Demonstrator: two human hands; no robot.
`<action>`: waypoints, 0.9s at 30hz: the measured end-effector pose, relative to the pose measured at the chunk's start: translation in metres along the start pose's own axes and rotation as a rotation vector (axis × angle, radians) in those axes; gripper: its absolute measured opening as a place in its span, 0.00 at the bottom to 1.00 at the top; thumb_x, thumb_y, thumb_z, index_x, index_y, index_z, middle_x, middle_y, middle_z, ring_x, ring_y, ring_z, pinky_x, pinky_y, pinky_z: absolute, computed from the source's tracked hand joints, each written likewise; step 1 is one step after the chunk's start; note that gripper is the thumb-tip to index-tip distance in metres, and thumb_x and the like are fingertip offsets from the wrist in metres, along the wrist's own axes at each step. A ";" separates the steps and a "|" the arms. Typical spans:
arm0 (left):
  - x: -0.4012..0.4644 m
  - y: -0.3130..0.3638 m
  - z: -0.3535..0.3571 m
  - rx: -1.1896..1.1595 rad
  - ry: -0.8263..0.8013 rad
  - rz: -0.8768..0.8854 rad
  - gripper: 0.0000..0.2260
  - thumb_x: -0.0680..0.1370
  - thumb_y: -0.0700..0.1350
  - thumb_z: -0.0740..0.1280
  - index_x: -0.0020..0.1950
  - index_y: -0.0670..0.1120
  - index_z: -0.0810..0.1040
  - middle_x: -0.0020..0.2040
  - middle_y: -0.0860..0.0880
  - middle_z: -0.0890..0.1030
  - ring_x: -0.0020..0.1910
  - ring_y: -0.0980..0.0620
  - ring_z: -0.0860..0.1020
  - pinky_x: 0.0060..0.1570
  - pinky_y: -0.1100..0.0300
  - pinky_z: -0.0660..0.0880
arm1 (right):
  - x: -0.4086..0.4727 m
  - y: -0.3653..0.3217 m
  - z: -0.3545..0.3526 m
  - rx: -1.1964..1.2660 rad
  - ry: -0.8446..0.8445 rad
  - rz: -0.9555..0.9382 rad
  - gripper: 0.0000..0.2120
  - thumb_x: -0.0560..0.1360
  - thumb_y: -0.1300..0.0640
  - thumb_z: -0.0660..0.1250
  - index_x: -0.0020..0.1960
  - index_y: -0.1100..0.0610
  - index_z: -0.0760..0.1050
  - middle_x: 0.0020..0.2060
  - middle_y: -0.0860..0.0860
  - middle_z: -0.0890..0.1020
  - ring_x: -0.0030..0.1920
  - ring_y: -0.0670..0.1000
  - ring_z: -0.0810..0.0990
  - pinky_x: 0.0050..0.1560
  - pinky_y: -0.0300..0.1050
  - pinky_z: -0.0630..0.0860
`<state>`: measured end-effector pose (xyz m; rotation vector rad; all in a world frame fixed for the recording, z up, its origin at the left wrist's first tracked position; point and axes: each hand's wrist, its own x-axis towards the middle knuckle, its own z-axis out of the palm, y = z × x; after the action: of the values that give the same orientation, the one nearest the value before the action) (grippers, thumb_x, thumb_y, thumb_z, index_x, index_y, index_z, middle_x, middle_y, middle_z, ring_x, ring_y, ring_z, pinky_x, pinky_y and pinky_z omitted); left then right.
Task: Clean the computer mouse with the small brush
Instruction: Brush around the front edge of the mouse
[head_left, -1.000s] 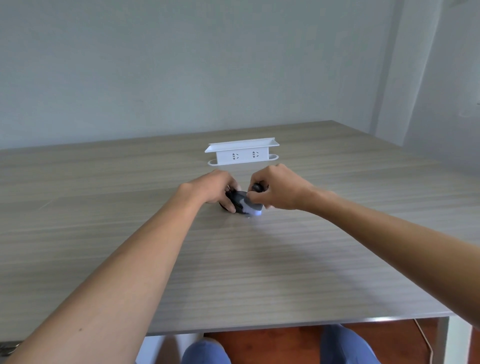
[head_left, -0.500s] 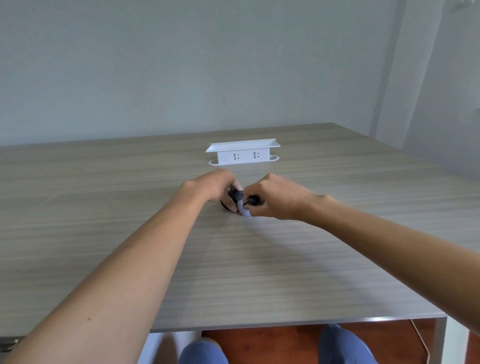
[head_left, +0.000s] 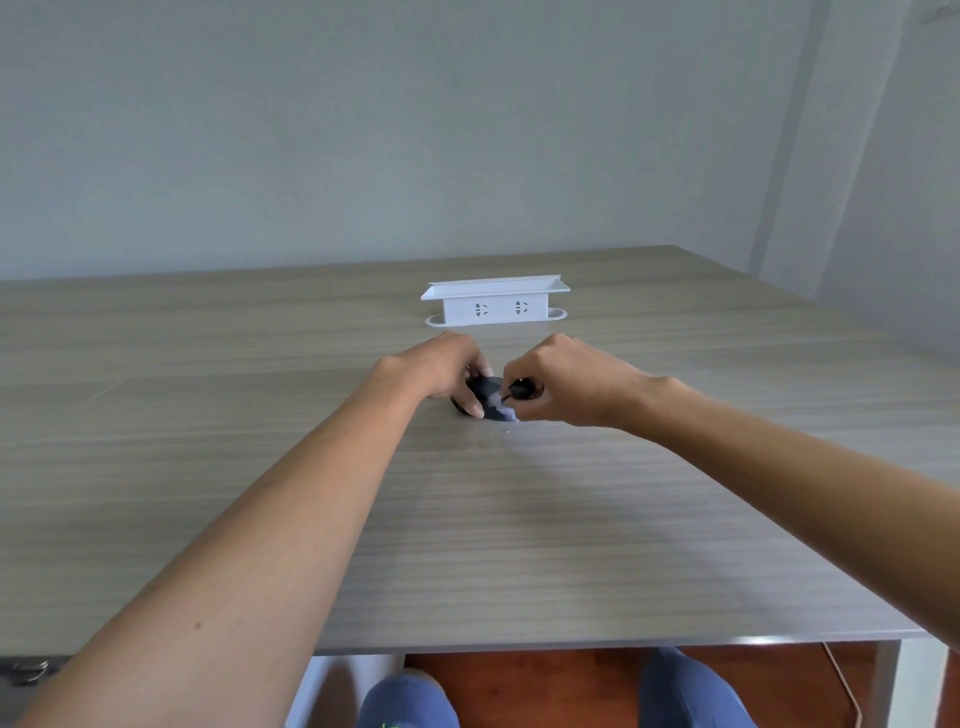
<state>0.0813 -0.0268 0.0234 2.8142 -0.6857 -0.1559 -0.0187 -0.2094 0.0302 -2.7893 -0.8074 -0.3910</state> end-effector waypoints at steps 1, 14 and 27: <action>0.000 0.000 0.000 -0.010 0.007 -0.007 0.24 0.66 0.45 0.83 0.60 0.47 0.83 0.56 0.50 0.84 0.58 0.49 0.81 0.61 0.52 0.77 | 0.000 0.005 0.000 -0.029 0.000 0.016 0.08 0.73 0.56 0.70 0.37 0.59 0.77 0.29 0.53 0.77 0.32 0.56 0.68 0.31 0.46 0.65; 0.002 -0.003 0.000 0.053 -0.003 0.023 0.20 0.65 0.47 0.83 0.55 0.49 0.84 0.44 0.54 0.83 0.49 0.48 0.82 0.54 0.51 0.80 | 0.002 0.025 0.006 0.720 0.104 0.633 0.15 0.75 0.64 0.61 0.39 0.67 0.86 0.34 0.61 0.87 0.31 0.55 0.85 0.31 0.41 0.82; 0.001 -0.003 0.002 0.038 0.015 0.028 0.18 0.67 0.46 0.82 0.55 0.47 0.83 0.35 0.58 0.76 0.35 0.56 0.74 0.36 0.61 0.68 | 0.020 0.027 0.004 0.825 0.058 0.762 0.15 0.75 0.65 0.60 0.47 0.73 0.83 0.29 0.59 0.85 0.33 0.59 0.84 0.49 0.55 0.86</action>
<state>0.0834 -0.0256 0.0208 2.8373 -0.7324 -0.1173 0.0135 -0.2211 0.0294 -2.0538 0.1463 0.0169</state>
